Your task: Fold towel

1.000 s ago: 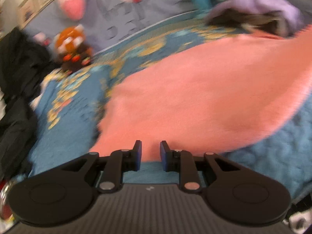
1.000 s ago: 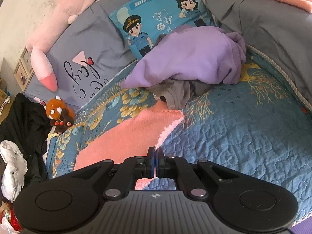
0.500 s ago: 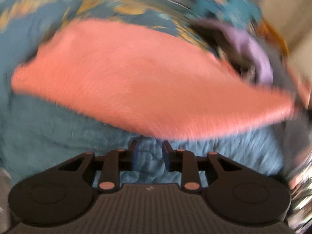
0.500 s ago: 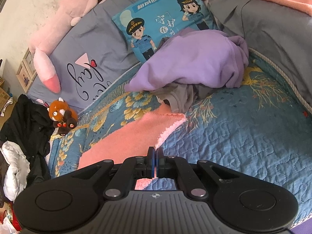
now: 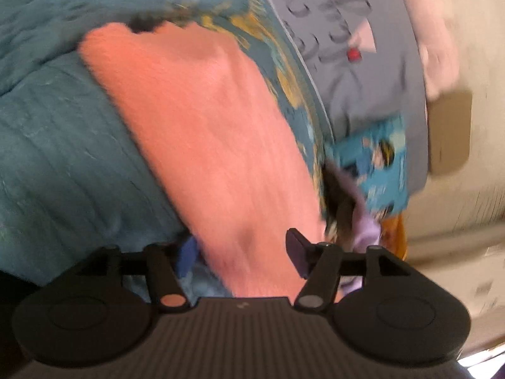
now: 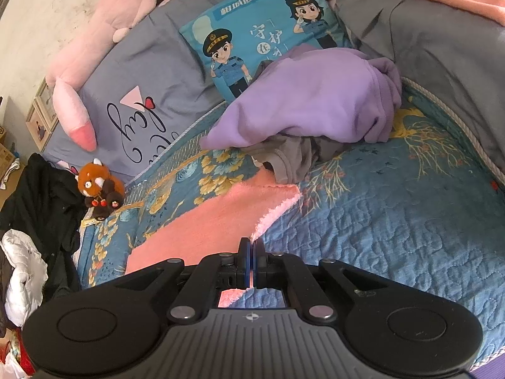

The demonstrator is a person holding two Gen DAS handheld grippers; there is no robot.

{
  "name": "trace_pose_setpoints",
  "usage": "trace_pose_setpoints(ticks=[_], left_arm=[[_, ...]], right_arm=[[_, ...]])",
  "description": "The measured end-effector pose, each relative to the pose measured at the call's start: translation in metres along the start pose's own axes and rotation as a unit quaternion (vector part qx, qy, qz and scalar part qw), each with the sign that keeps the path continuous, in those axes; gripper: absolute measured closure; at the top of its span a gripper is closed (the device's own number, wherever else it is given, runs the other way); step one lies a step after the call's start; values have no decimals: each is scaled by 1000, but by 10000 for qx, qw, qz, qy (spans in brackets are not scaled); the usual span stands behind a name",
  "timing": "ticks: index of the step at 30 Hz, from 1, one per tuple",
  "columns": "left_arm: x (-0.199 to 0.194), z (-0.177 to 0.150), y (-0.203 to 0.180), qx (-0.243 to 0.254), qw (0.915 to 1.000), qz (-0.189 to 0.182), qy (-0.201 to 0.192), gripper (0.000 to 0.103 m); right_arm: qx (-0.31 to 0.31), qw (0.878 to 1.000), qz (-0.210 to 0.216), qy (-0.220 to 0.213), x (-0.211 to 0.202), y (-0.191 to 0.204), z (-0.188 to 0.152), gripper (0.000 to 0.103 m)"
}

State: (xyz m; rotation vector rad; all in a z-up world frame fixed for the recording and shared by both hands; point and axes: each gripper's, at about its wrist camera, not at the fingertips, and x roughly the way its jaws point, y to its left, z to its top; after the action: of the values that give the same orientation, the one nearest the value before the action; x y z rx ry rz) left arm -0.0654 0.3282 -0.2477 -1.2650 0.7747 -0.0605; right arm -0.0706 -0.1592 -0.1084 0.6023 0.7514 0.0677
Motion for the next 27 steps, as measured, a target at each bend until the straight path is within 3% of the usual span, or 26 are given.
trace_pose_setpoints(ticks=[5,11,13,16,19,27], left_arm=[[6,25,11,-380,9969,4,-694,39],[3,43,29,-1053,9849,-205,-1360,46],[-11,46,34,-990,9840,-309,-1450,54],[-24,54,27,-765,9814,-448,-1701,77],[-34,68,21,-491,9834,-313,-1721,95],[-44,77,-3,60,9884,-60,-1514,100]], right_arm=[[26,10000,-4,-11,0,0,0,101],[133,9999,-14,-8,1,-3,-1,101],[168,9999,-18,-7,1,-4,-1,101],[158,9999,-18,14,2,-4,-2,101],[137,9999,-12,17,3,-3,-3,101],[144,9999,10,-67,-6,-2,-4,101]])
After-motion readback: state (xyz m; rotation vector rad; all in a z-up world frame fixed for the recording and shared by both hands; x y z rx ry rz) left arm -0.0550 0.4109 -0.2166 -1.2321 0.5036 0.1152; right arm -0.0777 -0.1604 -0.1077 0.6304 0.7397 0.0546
